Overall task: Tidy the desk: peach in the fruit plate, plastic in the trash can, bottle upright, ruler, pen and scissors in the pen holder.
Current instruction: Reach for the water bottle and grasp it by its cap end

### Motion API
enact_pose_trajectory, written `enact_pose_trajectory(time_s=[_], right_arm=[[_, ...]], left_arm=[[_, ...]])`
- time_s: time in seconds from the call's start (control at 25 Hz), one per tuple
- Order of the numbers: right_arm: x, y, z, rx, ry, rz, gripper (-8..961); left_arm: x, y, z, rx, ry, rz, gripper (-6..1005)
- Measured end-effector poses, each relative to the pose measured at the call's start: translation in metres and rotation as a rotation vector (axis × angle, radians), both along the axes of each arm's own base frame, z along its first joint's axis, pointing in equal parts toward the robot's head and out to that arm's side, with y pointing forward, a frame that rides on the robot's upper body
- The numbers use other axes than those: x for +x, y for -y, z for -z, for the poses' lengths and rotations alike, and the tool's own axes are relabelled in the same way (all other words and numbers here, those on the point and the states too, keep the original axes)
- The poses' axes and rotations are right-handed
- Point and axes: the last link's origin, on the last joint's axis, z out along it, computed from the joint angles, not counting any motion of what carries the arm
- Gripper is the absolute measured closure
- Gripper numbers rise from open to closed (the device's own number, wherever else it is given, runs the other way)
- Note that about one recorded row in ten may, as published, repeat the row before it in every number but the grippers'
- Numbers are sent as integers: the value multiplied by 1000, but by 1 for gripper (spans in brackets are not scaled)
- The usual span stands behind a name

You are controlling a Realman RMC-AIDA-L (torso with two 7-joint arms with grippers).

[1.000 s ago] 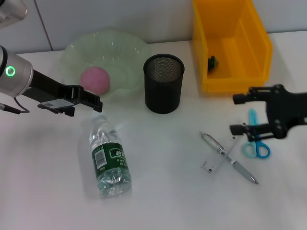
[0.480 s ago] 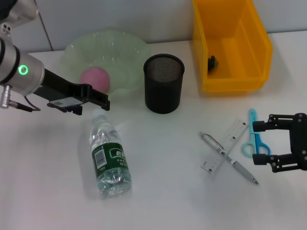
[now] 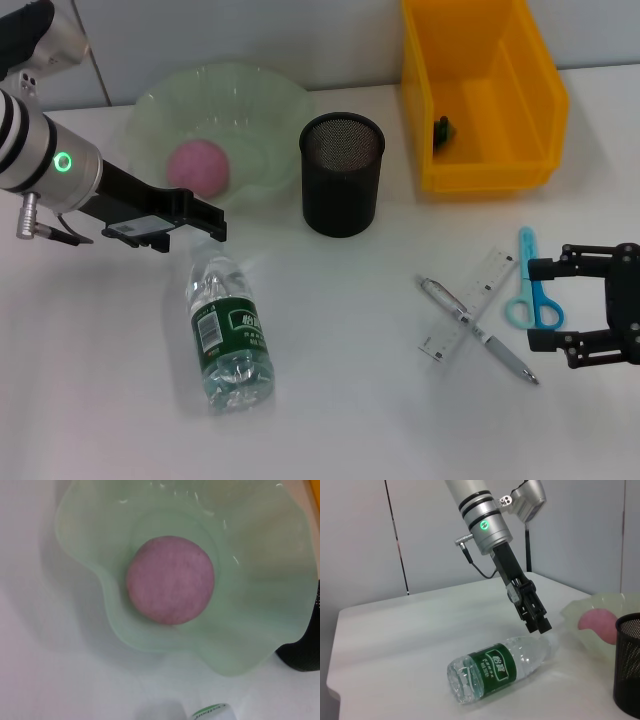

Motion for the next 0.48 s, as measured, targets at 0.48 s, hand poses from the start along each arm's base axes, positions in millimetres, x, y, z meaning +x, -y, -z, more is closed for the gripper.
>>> enact_pose_trajectory(time_s=[0.48], right_arm=[[-5, 1, 4, -10, -20, -22, 150]], left_arm=[[-6, 1, 10, 5, 5, -19, 277]])
